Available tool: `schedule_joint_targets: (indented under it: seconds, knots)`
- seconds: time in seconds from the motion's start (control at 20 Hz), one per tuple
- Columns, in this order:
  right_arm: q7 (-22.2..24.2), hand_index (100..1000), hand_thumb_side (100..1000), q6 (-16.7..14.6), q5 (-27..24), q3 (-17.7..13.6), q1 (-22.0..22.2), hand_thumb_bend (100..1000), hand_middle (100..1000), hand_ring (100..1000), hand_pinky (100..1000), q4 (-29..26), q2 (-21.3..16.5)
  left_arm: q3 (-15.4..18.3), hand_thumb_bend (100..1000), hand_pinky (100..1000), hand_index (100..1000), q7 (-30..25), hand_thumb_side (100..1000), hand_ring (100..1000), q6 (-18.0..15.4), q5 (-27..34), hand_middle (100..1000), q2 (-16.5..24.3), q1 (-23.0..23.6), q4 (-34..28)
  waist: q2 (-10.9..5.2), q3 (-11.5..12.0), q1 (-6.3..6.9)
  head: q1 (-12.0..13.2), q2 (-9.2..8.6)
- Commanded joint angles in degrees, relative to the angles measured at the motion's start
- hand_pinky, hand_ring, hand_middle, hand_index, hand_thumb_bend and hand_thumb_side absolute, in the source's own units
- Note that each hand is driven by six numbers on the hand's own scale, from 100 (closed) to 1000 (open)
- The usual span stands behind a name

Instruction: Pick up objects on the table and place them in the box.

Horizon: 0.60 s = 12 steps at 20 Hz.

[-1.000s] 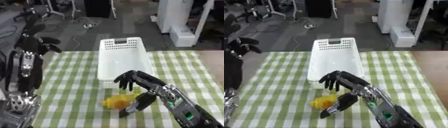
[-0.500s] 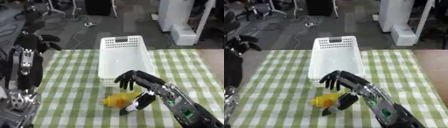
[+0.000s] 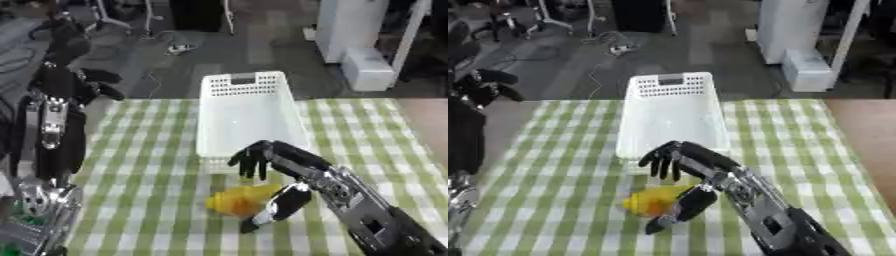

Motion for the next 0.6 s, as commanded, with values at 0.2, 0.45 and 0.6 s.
schedule_joint_targets:
  seconds: [0.2, 0.45, 0.6]
  knots:
    - [-0.09, 787, 292, -0.57, 0.06, -0.62, -1.65, 905, 577, 569, 450, 0.37, 0.24, 0.12, 256, 457, 811, 0.07, 765, 601, -0.09, 0.08, 1000, 0.25, -0.94, -0.97, -0.55, 0.13, -0.04, 0.61, 0.07]
    - [0.35, 769, 278, -0.65, 0.61, -0.54, -2.13, 906, 574, 566, 441, 1.86, 0.75, 0.12, 257, 458, 811, 0.09, 765, 601, -0.12, 0.17, 1000, 0.17, -1.1, -0.97, -0.54, 0.25, -0.06, 0.56, 0.17]
    - [0.57, 770, 287, -0.96, 1.29, -0.46, -2.02, 898, 573, 565, 440, 3.08, 1.11, 0.08, 258, 458, 811, 0.07, 764, 601, -0.1, 0.22, 1000, 0.12, -1.24, -0.97, -0.51, 0.35, -0.07, 0.63, 0.16]
